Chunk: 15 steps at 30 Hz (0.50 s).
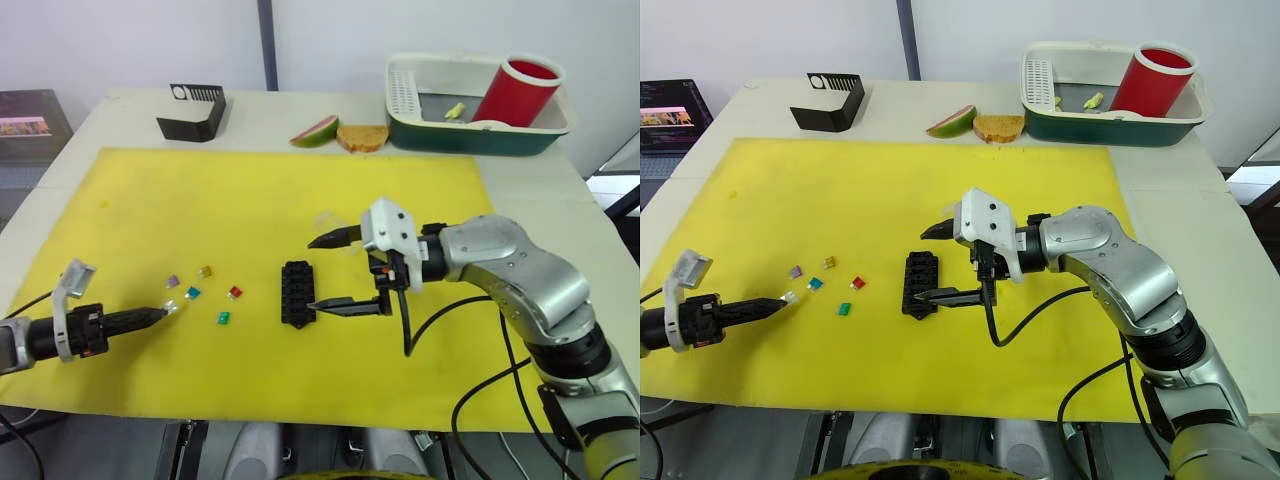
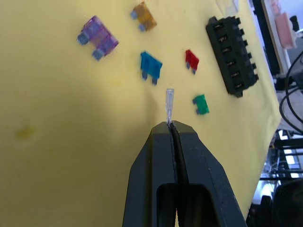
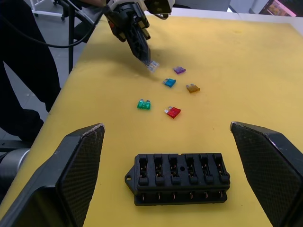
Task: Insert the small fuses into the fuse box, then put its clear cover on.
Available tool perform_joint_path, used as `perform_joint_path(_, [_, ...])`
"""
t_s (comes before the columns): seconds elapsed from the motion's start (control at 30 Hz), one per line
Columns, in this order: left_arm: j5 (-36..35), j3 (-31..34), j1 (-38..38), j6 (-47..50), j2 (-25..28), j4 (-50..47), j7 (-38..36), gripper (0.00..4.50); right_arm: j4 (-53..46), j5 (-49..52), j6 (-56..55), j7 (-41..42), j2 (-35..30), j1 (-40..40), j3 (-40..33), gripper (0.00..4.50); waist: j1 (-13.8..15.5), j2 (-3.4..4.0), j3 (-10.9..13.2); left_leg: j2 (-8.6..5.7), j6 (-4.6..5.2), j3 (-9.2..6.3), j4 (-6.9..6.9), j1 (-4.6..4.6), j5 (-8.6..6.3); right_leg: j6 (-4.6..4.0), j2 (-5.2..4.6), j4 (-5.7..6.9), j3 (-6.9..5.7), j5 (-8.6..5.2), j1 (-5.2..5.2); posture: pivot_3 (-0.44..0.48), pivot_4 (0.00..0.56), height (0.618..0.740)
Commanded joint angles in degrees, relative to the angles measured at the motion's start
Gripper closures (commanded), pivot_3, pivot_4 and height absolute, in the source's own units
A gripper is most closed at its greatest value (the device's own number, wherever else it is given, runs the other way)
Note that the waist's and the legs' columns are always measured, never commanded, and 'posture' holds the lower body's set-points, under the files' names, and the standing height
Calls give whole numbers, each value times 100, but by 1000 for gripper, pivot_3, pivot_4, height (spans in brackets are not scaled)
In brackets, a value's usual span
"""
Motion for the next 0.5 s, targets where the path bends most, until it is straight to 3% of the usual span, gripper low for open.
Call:
perform_joint_path(0.03, [-550,348,-187,398,-85,-718,239,4470,-72,137,-7,-5,71,-88,-131,0,5,0,0,0,0,0,0,-1,0,1,0,0,0,1,0,0,150,740])
perform_joint_path(0.23, [-1683,636,-841,1211,-515,-1778,1053,4470,207,1827,1549,-594,492,-150,-1171,0,20,-2,0,-1,0,-2,3,-1,0,12,0,-1,-1,7,4,0,150,740])
perform_joint_path(0.5, [-3324,643,-1947,1625,-1250,-2363,2478,4470,799,3967,3209,-1958,680,-432,-2390,0,14,-2,0,-2,0,-4,4,2,1,15,0,-1,-2,9,10,0,150,740])
